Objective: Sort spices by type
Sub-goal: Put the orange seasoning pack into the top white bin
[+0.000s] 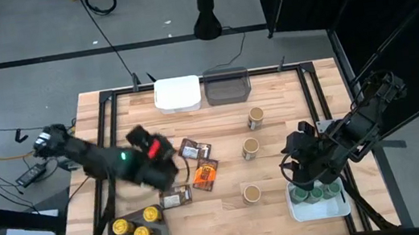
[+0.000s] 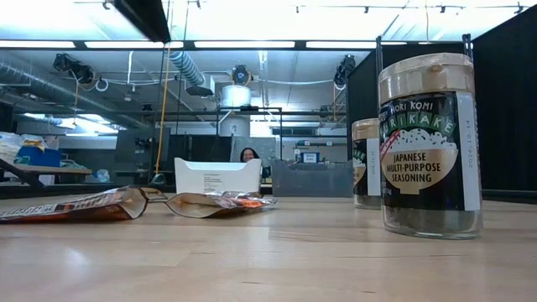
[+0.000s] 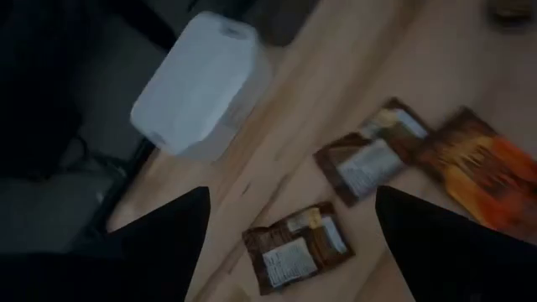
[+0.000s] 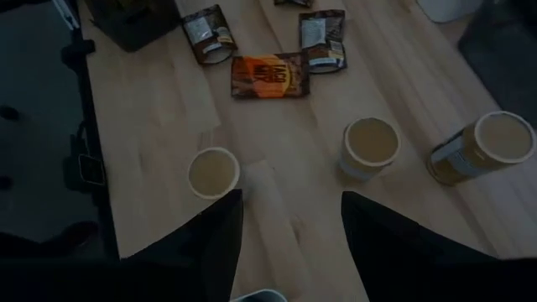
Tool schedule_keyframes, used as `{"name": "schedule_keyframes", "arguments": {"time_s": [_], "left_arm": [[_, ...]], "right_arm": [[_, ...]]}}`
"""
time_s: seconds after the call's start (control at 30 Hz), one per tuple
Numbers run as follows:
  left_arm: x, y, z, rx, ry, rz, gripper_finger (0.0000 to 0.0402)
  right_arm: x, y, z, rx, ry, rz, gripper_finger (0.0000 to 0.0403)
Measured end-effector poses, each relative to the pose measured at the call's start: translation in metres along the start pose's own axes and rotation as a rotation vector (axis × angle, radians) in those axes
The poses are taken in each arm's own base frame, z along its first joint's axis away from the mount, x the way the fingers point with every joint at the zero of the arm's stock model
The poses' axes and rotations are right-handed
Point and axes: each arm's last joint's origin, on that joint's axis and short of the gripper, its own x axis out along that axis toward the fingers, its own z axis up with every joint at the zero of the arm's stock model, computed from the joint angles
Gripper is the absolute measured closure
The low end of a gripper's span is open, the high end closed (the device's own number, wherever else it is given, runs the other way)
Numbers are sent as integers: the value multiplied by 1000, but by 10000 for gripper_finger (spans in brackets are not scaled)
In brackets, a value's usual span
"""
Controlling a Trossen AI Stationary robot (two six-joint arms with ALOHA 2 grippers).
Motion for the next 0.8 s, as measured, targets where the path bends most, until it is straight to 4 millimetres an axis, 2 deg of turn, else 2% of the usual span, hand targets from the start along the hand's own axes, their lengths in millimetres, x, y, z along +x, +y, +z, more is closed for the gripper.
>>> {"name": "schedule_keyframes", "arguments": {"time_s": [0.07,0.2,0.4,0.57,0.8], "left_arm": [[19,9,-2,-56,28,-1,57],[62,21,-20,-98,141,-1,57],[112,18,-45,-29,230,-99,57],[134,19,-53,-94,240,-131,57],[150,13,-61,-111,286,-156,64]], "right_arm": [[0,-1,0,-4,5,-7,192],[0,-1,-1,-8,8,-12,192],[0,-4,-2,-23,25,-37,192],[0,-4,-2,-22,26,-39,192],[0,-4,-2,-22,26,-40,192]]}}
